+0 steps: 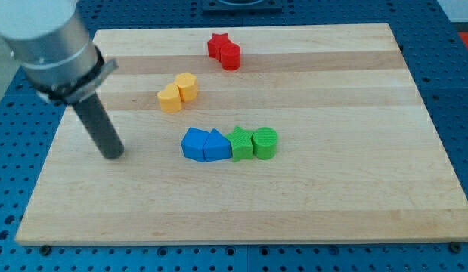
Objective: Push the yellow hexagon closer to the red circle
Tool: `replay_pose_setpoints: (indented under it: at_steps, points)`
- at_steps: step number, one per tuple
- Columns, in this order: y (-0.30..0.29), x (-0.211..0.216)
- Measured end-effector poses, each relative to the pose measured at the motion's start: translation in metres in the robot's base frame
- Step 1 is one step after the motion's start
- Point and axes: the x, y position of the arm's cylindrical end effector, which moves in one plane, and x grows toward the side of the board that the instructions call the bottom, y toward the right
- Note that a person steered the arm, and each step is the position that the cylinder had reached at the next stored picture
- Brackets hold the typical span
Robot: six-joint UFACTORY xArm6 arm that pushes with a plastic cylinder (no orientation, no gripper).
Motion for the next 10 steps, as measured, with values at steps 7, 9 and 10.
replay_pose_setpoints:
  at_steps: [7,9,10]
  points:
    - [0.104,-0.145]
    - [0.107,-0.145]
    - [0.107,-0.14]
